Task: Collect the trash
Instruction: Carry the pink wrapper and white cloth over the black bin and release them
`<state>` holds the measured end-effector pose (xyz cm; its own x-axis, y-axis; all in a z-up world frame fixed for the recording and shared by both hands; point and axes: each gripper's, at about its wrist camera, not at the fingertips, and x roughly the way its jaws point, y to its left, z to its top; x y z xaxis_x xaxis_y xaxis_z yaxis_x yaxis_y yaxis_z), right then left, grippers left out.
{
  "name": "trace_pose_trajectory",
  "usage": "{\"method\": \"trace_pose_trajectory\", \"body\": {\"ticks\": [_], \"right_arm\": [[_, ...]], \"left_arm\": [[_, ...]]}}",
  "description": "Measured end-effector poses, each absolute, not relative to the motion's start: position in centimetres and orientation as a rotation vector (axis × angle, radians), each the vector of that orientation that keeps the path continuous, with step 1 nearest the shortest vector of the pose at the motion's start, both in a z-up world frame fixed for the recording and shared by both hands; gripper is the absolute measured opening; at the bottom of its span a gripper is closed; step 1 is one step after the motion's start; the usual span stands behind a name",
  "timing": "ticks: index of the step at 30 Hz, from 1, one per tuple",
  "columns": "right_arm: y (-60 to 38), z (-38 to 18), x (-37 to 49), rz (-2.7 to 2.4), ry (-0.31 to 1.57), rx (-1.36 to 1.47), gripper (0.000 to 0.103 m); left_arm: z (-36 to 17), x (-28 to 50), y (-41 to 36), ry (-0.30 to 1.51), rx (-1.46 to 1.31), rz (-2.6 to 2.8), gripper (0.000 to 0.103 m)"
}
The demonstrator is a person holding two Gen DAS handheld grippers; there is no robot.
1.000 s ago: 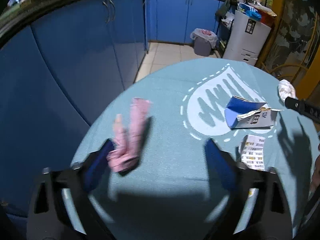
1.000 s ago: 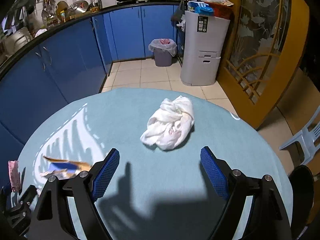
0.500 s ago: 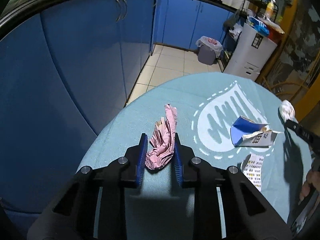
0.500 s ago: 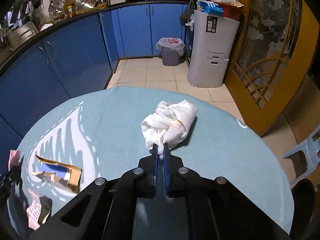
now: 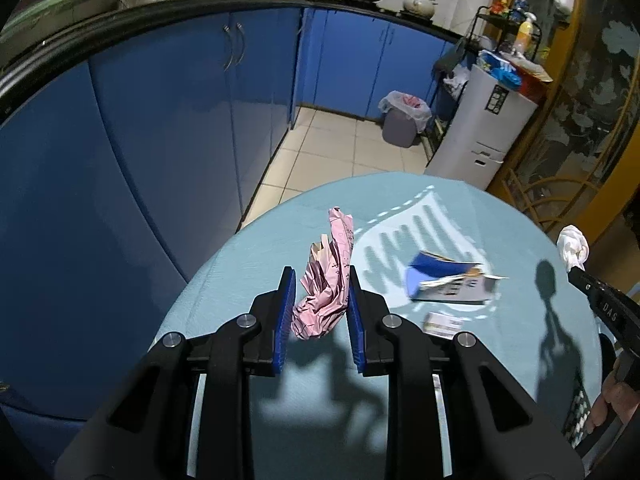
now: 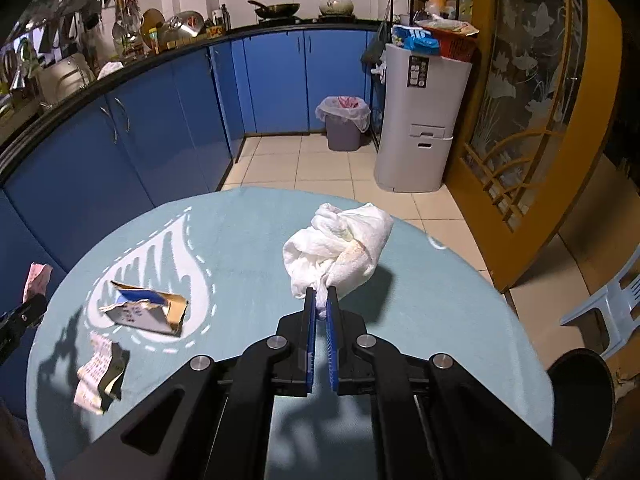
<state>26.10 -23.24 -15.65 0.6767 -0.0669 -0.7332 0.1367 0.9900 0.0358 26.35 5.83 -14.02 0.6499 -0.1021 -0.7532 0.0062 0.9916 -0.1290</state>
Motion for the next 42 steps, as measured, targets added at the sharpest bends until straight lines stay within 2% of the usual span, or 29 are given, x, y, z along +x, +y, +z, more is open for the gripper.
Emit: {"method": "trace_pose_trajectory", "body": {"ticks": [19, 30, 42], "right_arm": [[-27.0, -12.1, 16.9, -0.143, 0.721, 0.115, 0.005], [-32.5, -11.7, 12.5, -0.222, 0.693, 0.166, 0.005], [-40.2, -13.6, 8.3, -0.336, 0.703, 0.26, 0.005]], "left_arm": [[-9.4, 21.7, -1.4, 0.8, -0.062, -0.222, 0.026], [-8.9, 19.4, -11.4, 0.798, 0.045, -0.394, 0.026], [-9.4, 17.0, -23.1, 0.812, 0.167, -0.581, 0.026]]}}
